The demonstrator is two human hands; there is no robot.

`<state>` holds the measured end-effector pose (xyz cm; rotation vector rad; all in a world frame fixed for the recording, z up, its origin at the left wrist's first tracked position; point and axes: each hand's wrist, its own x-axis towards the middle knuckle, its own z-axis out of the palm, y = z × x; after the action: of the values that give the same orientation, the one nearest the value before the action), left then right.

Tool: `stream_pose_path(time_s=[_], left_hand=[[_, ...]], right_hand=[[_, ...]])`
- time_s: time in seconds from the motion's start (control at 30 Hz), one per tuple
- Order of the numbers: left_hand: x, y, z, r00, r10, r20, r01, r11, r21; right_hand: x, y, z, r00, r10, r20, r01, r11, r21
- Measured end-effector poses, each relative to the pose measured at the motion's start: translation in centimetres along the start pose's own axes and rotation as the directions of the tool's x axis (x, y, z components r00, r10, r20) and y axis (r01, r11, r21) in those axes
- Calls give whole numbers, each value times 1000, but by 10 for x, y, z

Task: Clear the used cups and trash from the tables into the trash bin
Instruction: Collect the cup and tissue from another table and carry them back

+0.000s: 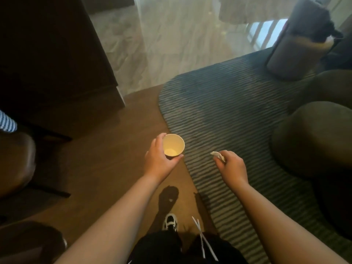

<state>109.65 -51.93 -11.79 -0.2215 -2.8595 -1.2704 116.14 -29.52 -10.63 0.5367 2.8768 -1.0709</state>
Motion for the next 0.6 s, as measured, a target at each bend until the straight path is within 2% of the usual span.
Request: stream_pose_path(time_s=[0.23, 0.47, 0.6], left_hand=[[173, 13, 24, 997, 22, 79, -19, 999, -39], [371, 38, 102, 993, 48, 111, -44, 998, -38], [496, 78, 143, 988, 36, 151, -33, 999, -26]], right_hand=[[164, -8, -10, 996, 58, -64, -56, 998, 24], [362, 28, -28, 984, 110, -141, -105, 994, 40], [486, 40, -73, 981, 106, -165, -107, 994, 3]])
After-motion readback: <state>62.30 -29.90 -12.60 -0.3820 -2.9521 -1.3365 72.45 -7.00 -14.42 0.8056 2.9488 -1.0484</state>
